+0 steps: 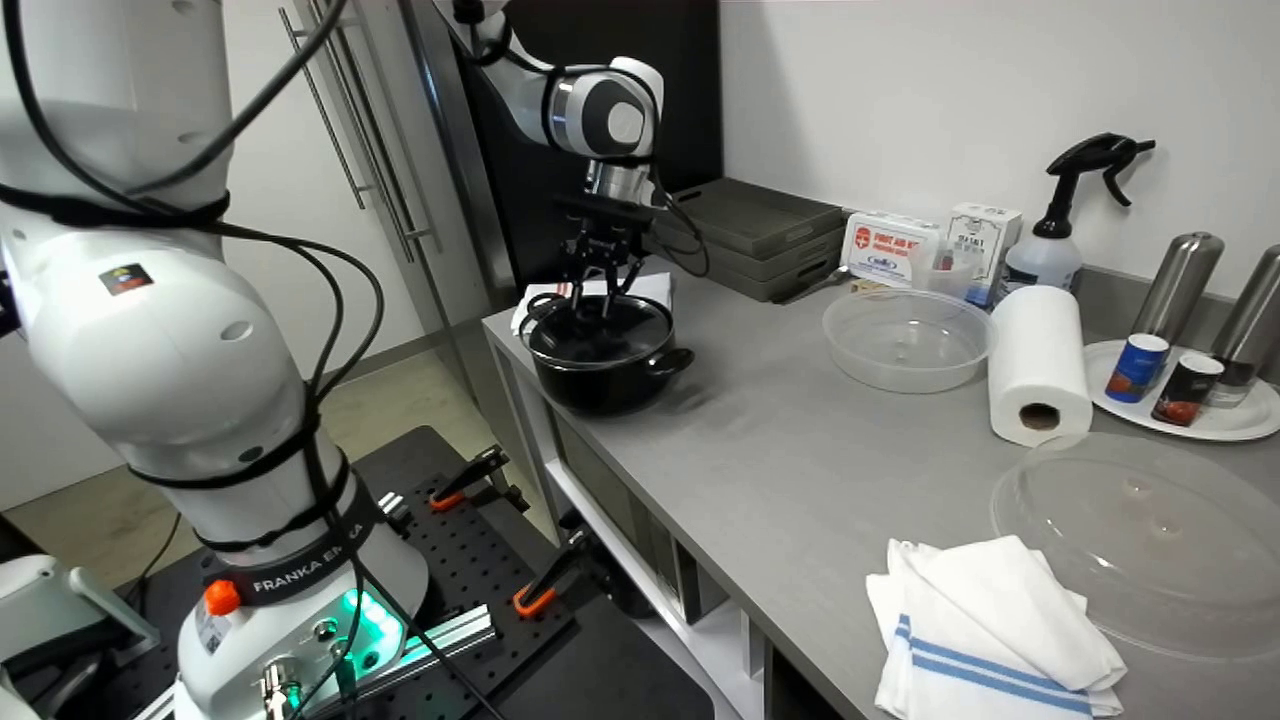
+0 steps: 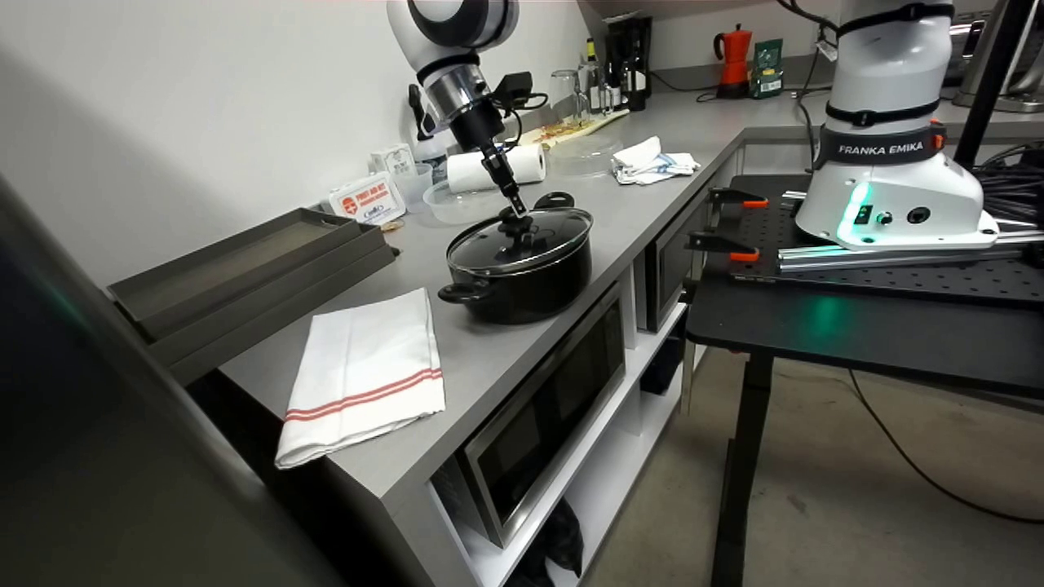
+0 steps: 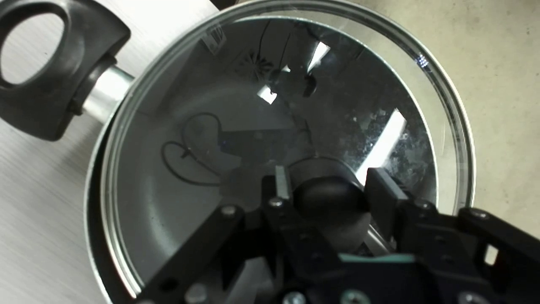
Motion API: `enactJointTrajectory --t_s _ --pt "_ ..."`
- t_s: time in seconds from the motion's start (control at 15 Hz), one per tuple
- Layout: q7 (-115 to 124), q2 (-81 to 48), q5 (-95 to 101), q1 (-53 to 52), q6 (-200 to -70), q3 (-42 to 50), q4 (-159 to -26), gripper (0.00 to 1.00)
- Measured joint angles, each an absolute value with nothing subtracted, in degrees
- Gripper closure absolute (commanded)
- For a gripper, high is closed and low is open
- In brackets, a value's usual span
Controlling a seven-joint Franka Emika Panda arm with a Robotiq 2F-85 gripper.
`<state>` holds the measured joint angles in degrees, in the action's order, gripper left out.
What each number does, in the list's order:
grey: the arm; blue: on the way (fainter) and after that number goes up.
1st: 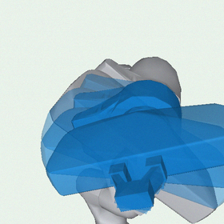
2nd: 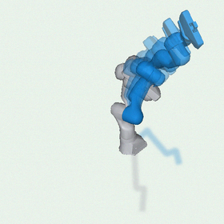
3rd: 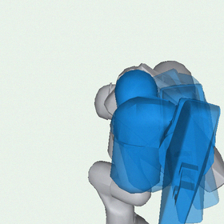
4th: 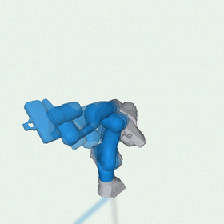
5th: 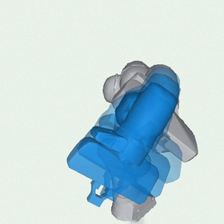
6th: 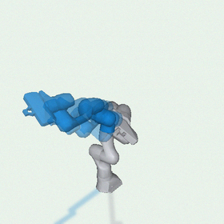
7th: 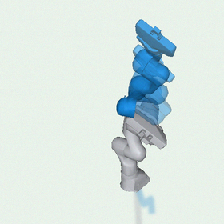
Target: Pick up the lid and put it on the counter
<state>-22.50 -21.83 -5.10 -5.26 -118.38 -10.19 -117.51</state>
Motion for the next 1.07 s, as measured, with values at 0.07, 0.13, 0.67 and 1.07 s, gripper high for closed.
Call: enactJointTrajectory --t_s 0.07,0.13,0.67,1.07 --pt "-22.55 -21.82 -5.10 -5.26 -118.40 -10.22 -117.51 0.78" --pt "-22.57 -21.82 -5.10 -5.26 -118.44 -10.26 -117.51 0.78" --pt "-22.74 -21.12 -5.10 -5.26 -118.59 -10.78 -117.41 0.78" --pt "-22.85 -19.79 -5.14 -5.16 -118.61 -10.93 -116.72 0.78"
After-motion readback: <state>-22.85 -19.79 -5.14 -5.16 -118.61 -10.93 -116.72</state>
